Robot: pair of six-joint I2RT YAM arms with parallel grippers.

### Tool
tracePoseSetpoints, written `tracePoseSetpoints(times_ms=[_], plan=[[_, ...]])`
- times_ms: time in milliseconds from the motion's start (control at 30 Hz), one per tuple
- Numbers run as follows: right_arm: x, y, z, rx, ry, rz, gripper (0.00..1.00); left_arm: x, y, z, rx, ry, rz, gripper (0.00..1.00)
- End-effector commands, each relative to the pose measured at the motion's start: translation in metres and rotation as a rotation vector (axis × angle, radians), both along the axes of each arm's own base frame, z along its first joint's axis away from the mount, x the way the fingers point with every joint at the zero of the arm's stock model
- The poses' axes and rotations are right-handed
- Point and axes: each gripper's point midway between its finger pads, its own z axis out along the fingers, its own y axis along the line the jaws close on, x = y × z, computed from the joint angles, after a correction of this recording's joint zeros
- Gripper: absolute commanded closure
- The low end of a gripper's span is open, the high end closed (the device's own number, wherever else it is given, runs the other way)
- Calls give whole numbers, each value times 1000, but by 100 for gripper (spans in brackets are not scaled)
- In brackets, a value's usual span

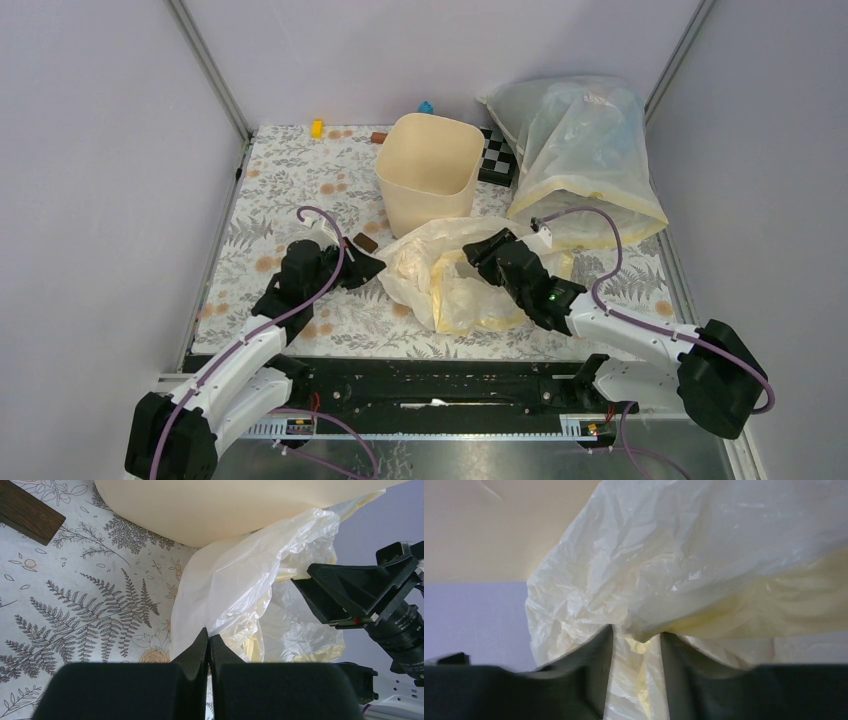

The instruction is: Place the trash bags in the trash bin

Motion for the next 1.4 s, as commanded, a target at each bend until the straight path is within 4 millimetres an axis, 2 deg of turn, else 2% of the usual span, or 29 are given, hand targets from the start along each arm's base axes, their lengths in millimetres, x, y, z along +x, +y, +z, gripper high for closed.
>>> tracePoseSetpoints(times_ms=[0, 33, 67, 100, 200, 300, 433, 567, 667, 767, 900, 1000, 1067, 1167, 1233, 1367], plan=[[13, -9, 16, 13, -63, -94, 73, 5, -1, 11, -20, -52, -1, 100], [12, -8, 18, 10, -64, -80, 87, 6, 0, 10, -12, -52, 3, 100], [10, -7, 22, 7, -66, -62, 97, 6, 1, 9, -2, -52, 10, 100], [7, -6, 29, 5, -71, -41, 100, 7, 2, 7, 7, -49, 16, 100], [-4, -7, 59, -7, -104, 21, 100, 11, 6, -3, 30, -26, 43, 100], [-14, -17, 101, -24, -161, 54, 100, 13, 6, -15, 47, 10, 43, 100], [-27, -40, 152, -40, -230, 50, 100, 17, 8, -35, 88, 59, 53, 100], [-39, -59, 189, -40, -283, 37, 100, 21, 10, -50, 116, 92, 68, 100], [-46, -73, 207, -30, -317, 15, 100, 22, 11, -54, 116, 95, 75, 100], [-52, -82, 217, -27, -336, 6, 100, 24, 14, -56, 134, 88, 89, 100], [-56, -83, 225, -29, -345, 28, 100, 26, 20, -51, 174, 75, 106, 100], [-57, -75, 230, -35, -351, 70, 100, 26, 25, -40, 181, 47, 126, 99], [-55, -63, 230, -45, -353, 112, 100, 26, 25, -28, 172, 14, 122, 85], [-47, -44, 222, -57, -330, 158, 100, 21, 21, 2, 157, -45, 92, 53], [-42, -32, 216, -50, -316, 176, 100, 17, 18, 24, 158, -83, 91, 42], [-31, -13, 209, -30, -305, 194, 100, -3, 3, 62, 144, -157, 69, 27]])
